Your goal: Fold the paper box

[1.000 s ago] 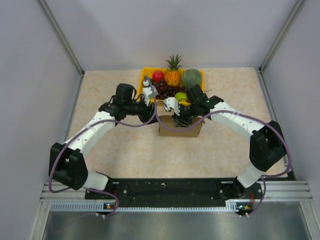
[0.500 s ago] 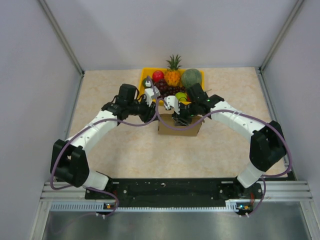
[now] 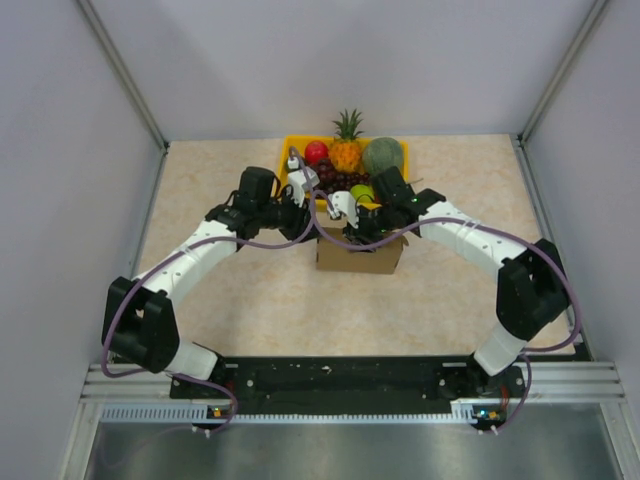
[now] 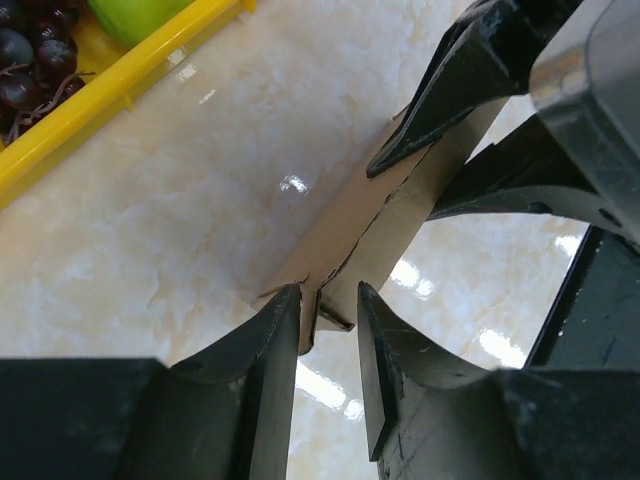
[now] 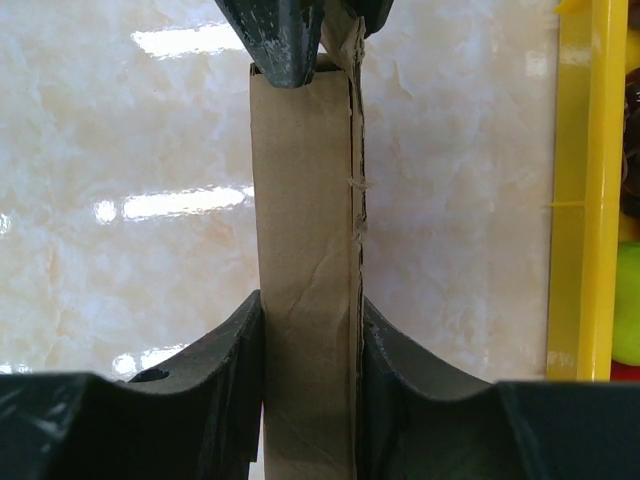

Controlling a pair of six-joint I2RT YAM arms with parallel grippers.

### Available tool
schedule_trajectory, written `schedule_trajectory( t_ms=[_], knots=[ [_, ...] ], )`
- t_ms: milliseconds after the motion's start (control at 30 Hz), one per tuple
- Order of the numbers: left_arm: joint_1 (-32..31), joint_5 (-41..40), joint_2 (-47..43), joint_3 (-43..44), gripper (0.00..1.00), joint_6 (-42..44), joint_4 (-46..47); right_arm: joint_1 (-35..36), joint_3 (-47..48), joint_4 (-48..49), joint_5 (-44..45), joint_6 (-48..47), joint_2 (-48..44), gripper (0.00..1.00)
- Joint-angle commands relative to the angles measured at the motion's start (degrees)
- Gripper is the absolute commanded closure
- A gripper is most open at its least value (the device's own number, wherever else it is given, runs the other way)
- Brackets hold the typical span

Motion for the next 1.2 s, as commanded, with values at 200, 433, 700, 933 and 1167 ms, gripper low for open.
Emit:
schedule_trajectory(
  t_ms=[200,433,700,933,1167],
  knots=[
    [-2.22,-0.94,-0.67,2.87,0.77,-2.72,1.96,0.94,4.42,-0.58,0.00,0.23,1.10,0.92],
    [-4.34,-7.97,-0.41,3.66,0.87,-0.86,-2.00,0.94,5.13,-1.20,0.00,0.32,1.37,0.93],
    [-4.51,-10.61,-1.19,5.51,0.74,-4.64,-4.81,1.03,5.48,-1.46,0.44,0.41,1.63,0.94],
    [-4.60,-11.05,-0.41,6.21,0.76,-2.54,-8.15,1.12,5.74,-1.64,0.00,0.58,2.07,0.95],
    [-4.60,-11.84,-0.58,6.39,1.00,-4.64,-6.05,1.12,5.74,-1.73,0.09,0.67,2.07,0.95]
  ],
)
